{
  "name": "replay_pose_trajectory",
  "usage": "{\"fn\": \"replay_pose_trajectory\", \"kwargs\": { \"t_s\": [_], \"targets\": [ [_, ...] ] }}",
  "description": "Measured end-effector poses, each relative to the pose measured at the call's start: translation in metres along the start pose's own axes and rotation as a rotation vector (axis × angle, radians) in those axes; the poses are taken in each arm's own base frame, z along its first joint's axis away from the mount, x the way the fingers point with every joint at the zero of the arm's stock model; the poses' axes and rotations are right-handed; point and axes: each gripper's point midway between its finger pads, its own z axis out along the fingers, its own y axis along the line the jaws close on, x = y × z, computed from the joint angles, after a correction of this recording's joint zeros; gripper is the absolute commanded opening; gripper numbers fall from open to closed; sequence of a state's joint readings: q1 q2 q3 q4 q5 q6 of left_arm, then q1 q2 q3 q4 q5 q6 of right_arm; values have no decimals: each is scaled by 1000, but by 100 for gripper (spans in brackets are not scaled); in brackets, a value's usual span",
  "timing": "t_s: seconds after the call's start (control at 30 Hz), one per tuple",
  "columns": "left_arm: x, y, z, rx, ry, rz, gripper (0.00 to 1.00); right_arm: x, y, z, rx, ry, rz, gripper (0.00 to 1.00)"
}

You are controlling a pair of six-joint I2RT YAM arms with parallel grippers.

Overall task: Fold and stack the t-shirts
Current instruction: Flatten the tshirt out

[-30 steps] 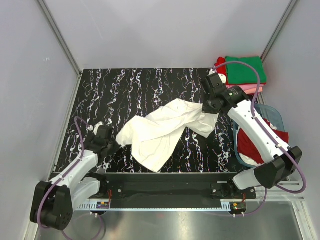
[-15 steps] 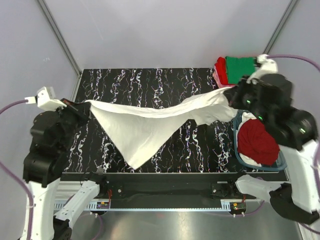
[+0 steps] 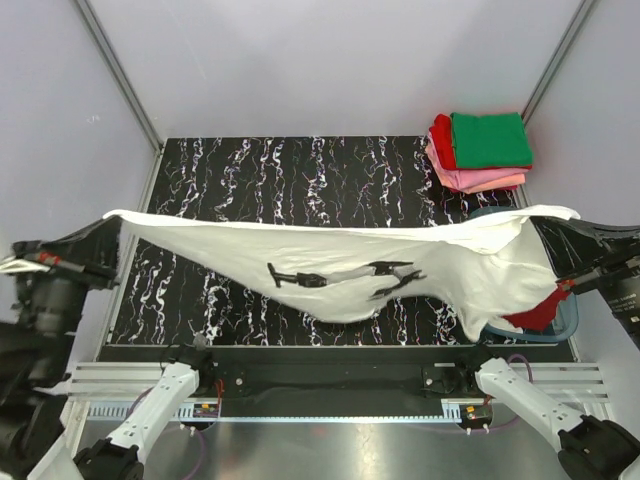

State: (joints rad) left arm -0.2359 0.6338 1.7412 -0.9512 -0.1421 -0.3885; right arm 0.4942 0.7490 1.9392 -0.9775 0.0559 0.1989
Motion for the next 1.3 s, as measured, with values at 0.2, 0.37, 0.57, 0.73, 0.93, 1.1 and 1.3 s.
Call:
{"fn": "replay_pose_trajectory", "kwargs": {
  "t_s": [0.2, 0.37, 0.57, 0.73, 0.93, 1.1, 1.3],
  "targets": [
    [-28, -1, -11, -2, -76, 25, 0, -11, 2, 25, -8, -24, -79, 0],
    [-7, 13, 47, -127, 23, 55, 0, 20, -26, 123, 149, 84, -128, 0],
    [109, 91, 199, -425, 391, 160, 28, 170, -100, 286, 385, 390, -183, 58],
    [256, 216, 302, -632, 765, 89, 87, 330, -204, 411, 563, 637, -161, 100],
    [326, 255, 274, -723, 988, 31, 99, 459, -249, 353, 634, 967, -119, 100],
    [260, 208, 241, -629, 818, 48, 99, 420, -212, 311, 588, 947, -49, 100],
    [256, 189, 205, -564, 732, 17, 98, 337, -166, 330, 455, 685, 65, 100]
  ]
}}
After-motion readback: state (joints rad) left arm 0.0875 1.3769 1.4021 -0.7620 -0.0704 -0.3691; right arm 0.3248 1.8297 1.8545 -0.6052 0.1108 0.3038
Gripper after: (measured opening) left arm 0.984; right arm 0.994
